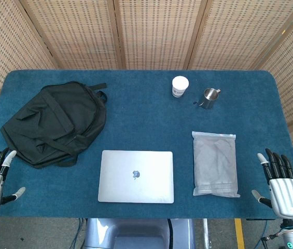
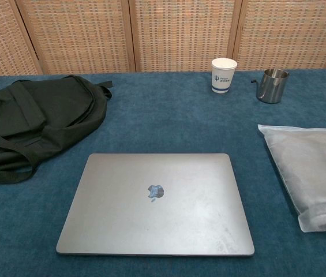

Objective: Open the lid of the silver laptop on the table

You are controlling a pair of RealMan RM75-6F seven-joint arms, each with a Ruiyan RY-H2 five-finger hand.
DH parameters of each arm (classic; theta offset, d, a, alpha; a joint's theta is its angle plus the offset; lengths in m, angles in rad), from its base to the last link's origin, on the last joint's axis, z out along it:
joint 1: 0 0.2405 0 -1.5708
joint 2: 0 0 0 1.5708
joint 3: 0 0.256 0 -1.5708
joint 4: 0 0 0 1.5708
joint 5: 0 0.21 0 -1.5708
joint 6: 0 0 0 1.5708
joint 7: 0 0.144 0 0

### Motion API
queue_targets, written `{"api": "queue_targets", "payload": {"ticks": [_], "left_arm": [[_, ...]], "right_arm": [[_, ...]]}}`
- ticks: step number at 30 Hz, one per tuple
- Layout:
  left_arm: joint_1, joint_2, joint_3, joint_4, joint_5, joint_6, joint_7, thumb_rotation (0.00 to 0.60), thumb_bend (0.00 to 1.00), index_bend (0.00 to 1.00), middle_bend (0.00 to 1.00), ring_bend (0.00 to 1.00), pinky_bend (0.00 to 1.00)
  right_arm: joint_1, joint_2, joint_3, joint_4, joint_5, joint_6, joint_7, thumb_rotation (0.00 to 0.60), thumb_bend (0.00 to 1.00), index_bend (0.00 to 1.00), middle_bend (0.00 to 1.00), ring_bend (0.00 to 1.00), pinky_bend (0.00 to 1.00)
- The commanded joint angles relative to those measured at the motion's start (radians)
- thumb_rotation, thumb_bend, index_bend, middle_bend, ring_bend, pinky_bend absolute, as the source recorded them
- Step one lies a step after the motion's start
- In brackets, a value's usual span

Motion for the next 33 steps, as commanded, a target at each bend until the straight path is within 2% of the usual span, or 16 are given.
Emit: {"api": "queue_targets", "payload": {"ticks": [1, 10, 14, 17, 19, 25, 31, 33], "left_arm": [[0.000, 0.001, -0.001, 0.000, -0.004, -0.001, -0.002, 0.600, 0.00, 0.00, 0.00, 0.00, 0.00], [-0.013, 0.003, 0.000, -0.005, 0.006, -0.020, -0.020, 0.600, 0.00, 0.00, 0.00, 0.00, 0.00], [-0.072, 0.007, 0.026, -0.036, 0.120, -0.085, -0.063, 0.600, 0.00, 0.00, 0.00, 0.00, 0.00], [-0.130, -0.002, 0.026, -0.057, 0.188, -0.146, -0.039, 0.600, 0.00, 0.00, 0.00, 0.00, 0.00], [-0.200, -0.029, 0.017, -0.082, 0.249, -0.226, 0.002, 0.600, 0.00, 0.00, 0.00, 0.00, 0.00], [-0.326, -0.156, -0.025, -0.073, 0.308, -0.352, 0.066, 0.600, 0.00, 0.00, 0.00, 0.00, 0.00], [-0.428, -0.333, -0.041, 0.045, 0.342, -0.414, -0.020, 0.600, 0.00, 0.00, 0.00, 0.00, 0.00], [-0.442, -0.363, -0.041, 0.067, 0.338, -0.428, -0.030, 0.600, 0.00, 0.00, 0.00, 0.00, 0.00]], "right_arm": [[0.000, 0.000, 0.001, 0.000, 0.002, 0.000, 0.002, 0.600, 0.00, 0.00, 0.00, 0.00, 0.00], [0.000, 0.003, 0.003, -0.009, 0.007, -0.004, 0.004, 0.600, 0.00, 0.00, 0.00, 0.00, 0.00], [0.000, 0.007, 0.005, -0.010, 0.016, -0.006, 0.013, 0.600, 0.00, 0.00, 0.00, 0.00, 0.00], [0.001, 0.010, 0.007, -0.009, 0.021, -0.010, 0.022, 0.600, 0.00, 0.00, 0.00, 0.00, 0.00], [0.004, 0.011, 0.006, -0.008, 0.021, -0.015, 0.027, 0.600, 0.00, 0.00, 0.00, 0.00, 0.00], [0.005, 0.016, 0.005, -0.007, 0.018, -0.017, 0.050, 0.600, 0.00, 0.00, 0.00, 0.00, 0.00], [0.007, 0.027, 0.008, -0.002, 0.037, -0.031, 0.089, 0.600, 0.00, 0.00, 0.00, 0.00, 0.00], [0.008, 0.029, 0.008, -0.002, 0.040, -0.034, 0.095, 0.600, 0.00, 0.00, 0.00, 0.00, 0.00]]}}
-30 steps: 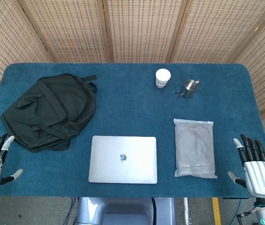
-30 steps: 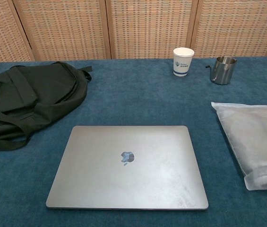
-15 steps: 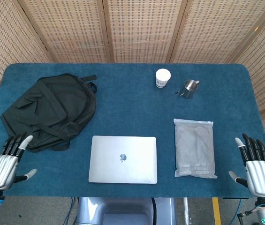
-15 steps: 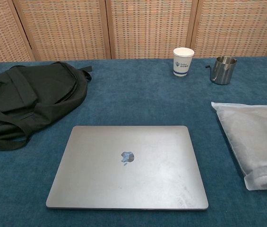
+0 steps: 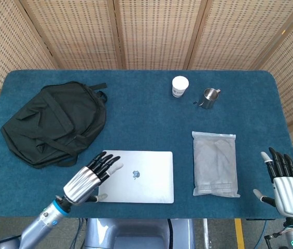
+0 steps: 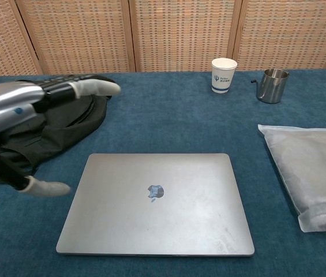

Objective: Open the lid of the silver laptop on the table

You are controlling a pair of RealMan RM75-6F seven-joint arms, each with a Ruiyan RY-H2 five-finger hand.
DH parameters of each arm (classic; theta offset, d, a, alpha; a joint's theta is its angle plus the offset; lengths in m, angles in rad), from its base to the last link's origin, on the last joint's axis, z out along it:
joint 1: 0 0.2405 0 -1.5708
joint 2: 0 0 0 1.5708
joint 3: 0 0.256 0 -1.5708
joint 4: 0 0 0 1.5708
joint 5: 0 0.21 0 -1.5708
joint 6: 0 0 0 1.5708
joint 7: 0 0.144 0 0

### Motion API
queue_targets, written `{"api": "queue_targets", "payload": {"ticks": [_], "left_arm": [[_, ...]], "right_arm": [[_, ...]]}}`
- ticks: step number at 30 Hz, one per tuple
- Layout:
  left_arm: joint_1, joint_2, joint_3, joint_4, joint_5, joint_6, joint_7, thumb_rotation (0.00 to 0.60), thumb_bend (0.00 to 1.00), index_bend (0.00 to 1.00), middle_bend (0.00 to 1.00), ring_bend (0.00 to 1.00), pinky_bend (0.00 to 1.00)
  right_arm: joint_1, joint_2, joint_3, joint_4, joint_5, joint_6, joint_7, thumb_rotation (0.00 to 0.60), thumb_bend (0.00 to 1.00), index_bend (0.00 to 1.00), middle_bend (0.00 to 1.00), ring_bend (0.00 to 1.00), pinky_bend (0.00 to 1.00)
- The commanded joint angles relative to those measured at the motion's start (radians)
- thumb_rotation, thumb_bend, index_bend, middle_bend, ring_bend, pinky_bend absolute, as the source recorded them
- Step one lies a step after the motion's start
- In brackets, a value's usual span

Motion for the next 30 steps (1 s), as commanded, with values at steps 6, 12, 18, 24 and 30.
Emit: {"api": "queue_targets", "payload": {"ticks": [6, 12, 18, 24, 30], "left_arm": [[-0.095, -0.167, -0.013, 0.118, -0.041, -0.128, 0.012, 0.600, 0.00, 0.00, 0.00, 0.00, 0.00], [-0.109, -0.223, 0.004, 0.151, -0.094, -0.177, 0.071, 0.600, 0.00, 0.00, 0.00, 0.00, 0.00], [-0.126, -0.264, 0.007, 0.179, -0.137, -0.210, 0.111, 0.600, 0.00, 0.00, 0.00, 0.00, 0.00], [-0.139, -0.320, 0.008, 0.228, -0.187, -0.236, 0.145, 0.600, 0.00, 0.00, 0.00, 0.00, 0.00], [-0.151, -0.358, 0.008, 0.251, -0.211, -0.240, 0.162, 0.600, 0.00, 0.00, 0.00, 0.00, 0.00]], "right_arm": [[0.002, 0.013, 0.001, 0.001, 0.015, -0.014, 0.034, 0.600, 0.00, 0.00, 0.00, 0.00, 0.00], [0.006, 0.020, 0.001, 0.006, 0.023, -0.025, 0.060, 0.600, 0.00, 0.00, 0.00, 0.00, 0.00], [0.009, 0.023, 0.003, 0.008, 0.030, -0.034, 0.074, 0.600, 0.00, 0.00, 0.00, 0.00, 0.00], [0.012, 0.025, 0.004, 0.012, 0.037, -0.041, 0.084, 0.600, 0.00, 0.00, 0.00, 0.00, 0.00], [0.014, 0.027, 0.004, 0.015, 0.040, -0.045, 0.093, 0.600, 0.00, 0.00, 0.00, 0.00, 0.00]]}}
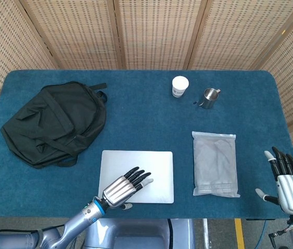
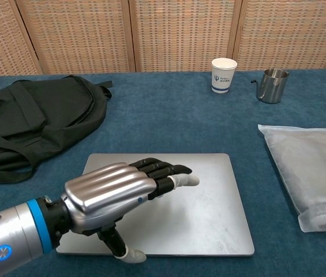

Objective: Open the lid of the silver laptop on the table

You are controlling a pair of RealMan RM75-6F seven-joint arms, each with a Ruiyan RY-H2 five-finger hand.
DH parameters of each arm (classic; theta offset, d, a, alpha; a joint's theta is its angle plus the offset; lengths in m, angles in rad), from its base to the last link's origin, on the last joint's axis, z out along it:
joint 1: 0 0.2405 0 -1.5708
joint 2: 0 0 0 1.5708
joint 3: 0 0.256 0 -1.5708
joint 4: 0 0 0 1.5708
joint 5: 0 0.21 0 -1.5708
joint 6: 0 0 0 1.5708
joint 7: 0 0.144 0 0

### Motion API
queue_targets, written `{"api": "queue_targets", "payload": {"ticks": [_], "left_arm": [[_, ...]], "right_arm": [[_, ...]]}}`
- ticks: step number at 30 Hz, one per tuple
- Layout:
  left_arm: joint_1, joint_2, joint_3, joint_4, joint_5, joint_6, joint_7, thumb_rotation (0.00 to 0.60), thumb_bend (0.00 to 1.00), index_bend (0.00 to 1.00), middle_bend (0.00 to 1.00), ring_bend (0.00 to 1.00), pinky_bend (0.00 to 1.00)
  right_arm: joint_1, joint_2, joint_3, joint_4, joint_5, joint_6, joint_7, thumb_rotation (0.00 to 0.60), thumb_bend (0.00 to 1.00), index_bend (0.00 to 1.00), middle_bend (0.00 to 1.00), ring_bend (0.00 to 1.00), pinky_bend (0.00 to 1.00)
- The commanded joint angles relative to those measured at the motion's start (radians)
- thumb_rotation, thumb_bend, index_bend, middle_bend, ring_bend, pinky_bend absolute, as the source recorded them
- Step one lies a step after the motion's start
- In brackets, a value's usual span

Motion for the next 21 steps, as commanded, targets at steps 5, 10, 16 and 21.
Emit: {"api": "queue_targets", "payload": {"ticks": [5, 10, 16, 21], "left_arm": [[-0.015, -0.022, 0.005, 0.016, -0.019, -0.002, 0.022, 0.600, 0.00, 0.00, 0.00, 0.00, 0.00], [-0.022, -0.036, 0.007, 0.035, -0.031, -0.003, 0.043, 0.600, 0.00, 0.00, 0.00, 0.00, 0.00], [-0.030, -0.057, 0.006, 0.056, -0.055, -0.005, 0.062, 0.600, 0.00, 0.00, 0.00, 0.00, 0.00], [-0.036, -0.067, 0.006, 0.067, -0.069, -0.003, 0.075, 0.600, 0.00, 0.00, 0.00, 0.00, 0.00]], "right_arm": [[0.003, 0.001, 0.001, 0.003, 0.006, -0.006, 0.006, 0.600, 0.00, 0.00, 0.00, 0.00, 0.00], [0.003, 0.002, 0.001, 0.003, 0.006, -0.005, 0.009, 0.600, 0.00, 0.00, 0.00, 0.00, 0.00], [0.003, 0.002, 0.001, 0.004, 0.006, -0.004, 0.011, 0.600, 0.00, 0.00, 0.00, 0.00, 0.00], [0.003, 0.003, 0.001, 0.005, 0.007, -0.006, 0.015, 0.600, 0.00, 0.00, 0.00, 0.00, 0.00]]}}
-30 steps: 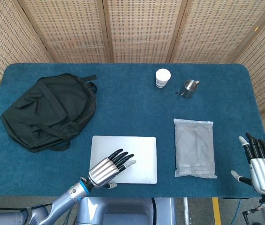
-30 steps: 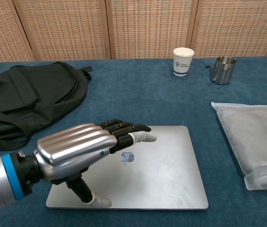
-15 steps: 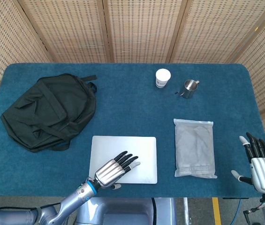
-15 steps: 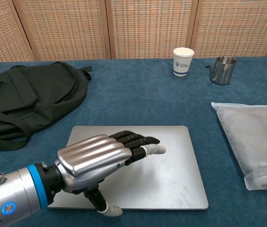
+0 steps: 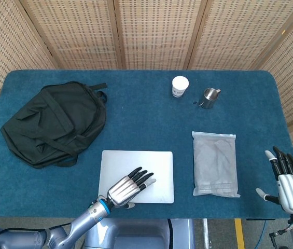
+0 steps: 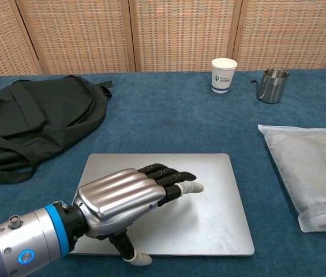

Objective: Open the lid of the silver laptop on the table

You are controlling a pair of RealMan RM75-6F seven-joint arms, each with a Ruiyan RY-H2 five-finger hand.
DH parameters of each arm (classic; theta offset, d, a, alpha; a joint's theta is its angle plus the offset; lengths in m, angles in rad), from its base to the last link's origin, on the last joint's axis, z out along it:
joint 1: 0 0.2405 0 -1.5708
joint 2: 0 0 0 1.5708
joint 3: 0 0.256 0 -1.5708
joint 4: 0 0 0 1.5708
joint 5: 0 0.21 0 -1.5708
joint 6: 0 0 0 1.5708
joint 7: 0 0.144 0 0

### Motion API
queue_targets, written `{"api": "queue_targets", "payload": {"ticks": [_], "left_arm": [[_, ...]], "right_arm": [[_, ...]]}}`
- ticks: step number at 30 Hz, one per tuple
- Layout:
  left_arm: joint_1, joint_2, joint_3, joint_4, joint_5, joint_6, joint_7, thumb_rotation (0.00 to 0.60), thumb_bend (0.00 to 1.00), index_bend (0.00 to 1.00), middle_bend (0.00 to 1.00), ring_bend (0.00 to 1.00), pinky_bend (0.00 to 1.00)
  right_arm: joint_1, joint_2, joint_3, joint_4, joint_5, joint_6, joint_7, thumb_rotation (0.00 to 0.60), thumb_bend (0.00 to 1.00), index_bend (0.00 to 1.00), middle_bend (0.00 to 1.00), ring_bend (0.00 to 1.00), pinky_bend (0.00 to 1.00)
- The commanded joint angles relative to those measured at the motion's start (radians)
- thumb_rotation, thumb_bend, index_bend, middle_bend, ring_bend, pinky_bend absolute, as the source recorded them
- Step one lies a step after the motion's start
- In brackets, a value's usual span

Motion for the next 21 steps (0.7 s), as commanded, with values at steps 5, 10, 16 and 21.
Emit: {"api": "queue_targets", "payload": {"ticks": [5, 10, 16, 21], "left_arm": [[-0.007, -0.009, 0.003, 0.011, -0.021, 0.000, 0.013, 0.600, 0.04, 0.00, 0.00, 0.00, 0.00], [-0.012, -0.012, 0.007, 0.014, -0.026, 0.006, 0.020, 0.600, 0.26, 0.00, 0.00, 0.00, 0.00], [-0.018, -0.011, 0.013, 0.013, -0.027, 0.012, 0.023, 0.600, 0.40, 0.00, 0.00, 0.00, 0.00], [-0.023, -0.007, 0.014, 0.006, -0.027, 0.020, 0.029, 0.600, 0.43, 0.00, 0.00, 0.00, 0.00]], "right_arm": [[0.000, 0.001, -0.001, 0.000, -0.001, 0.000, 0.002, 0.600, 0.00, 0.00, 0.00, 0.00, 0.00], [0.001, 0.002, -0.001, 0.000, 0.000, -0.001, 0.005, 0.600, 0.00, 0.00, 0.00, 0.00, 0.00], [0.002, 0.002, -0.002, 0.000, 0.000, -0.004, 0.006, 0.600, 0.00, 0.00, 0.00, 0.00, 0.00], [0.002, 0.002, -0.003, 0.000, 0.000, -0.005, 0.006, 0.600, 0.00, 0.00, 0.00, 0.00, 0.00]]}}
